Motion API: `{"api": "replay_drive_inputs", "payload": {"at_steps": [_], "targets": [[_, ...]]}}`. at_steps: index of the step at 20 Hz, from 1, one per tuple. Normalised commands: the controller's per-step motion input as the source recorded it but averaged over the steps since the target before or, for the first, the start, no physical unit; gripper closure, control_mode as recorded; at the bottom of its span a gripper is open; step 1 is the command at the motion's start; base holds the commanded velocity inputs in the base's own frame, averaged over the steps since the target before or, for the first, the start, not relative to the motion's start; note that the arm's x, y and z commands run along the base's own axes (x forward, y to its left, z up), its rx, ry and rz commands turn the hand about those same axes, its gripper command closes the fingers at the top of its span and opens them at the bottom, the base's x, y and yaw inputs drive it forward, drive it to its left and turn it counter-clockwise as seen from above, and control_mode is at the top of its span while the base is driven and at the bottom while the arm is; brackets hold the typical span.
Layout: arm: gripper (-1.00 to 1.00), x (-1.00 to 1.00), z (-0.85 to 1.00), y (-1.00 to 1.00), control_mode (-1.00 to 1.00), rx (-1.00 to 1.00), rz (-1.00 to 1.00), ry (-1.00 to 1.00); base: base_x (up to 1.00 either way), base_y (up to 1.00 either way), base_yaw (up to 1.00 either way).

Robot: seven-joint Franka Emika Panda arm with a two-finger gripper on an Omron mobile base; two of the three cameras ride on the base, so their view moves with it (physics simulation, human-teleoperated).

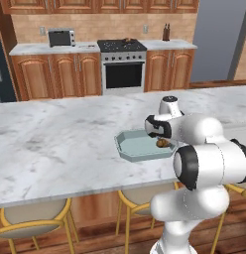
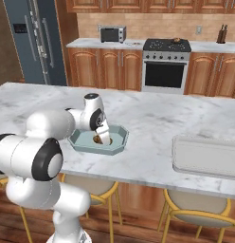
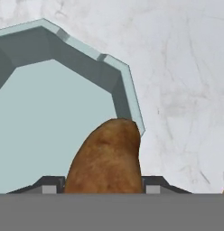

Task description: Place the cold items (potato and lemon) from the fridge in one tupperware on the dining counter. Place the warm items (hot dog and kebab skewer) in the stove area in another tupperware.

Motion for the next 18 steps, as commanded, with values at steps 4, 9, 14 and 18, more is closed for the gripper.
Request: {"api": "replay_drive_inputs", "payload": {"at_steps": [4,9,14,18], "targets": [[1.00,0.20,-0.14,0.05,-1.00,0.00,0.00,0.02,0.00,0.00,0.00],[1.00,0.06,-0.12,0.00,-1.00,0.00,0.00,0.04,0.00,0.00,0.00],[1.00,0.06,-0.17,0.00,-1.00,0.01,0.00,0.04,0.00,0.00,0.00],[1.00,0.13,-0.22,0.00,-1.00,0.00,0.00,0.01,0.00,0.00,0.00]]}}
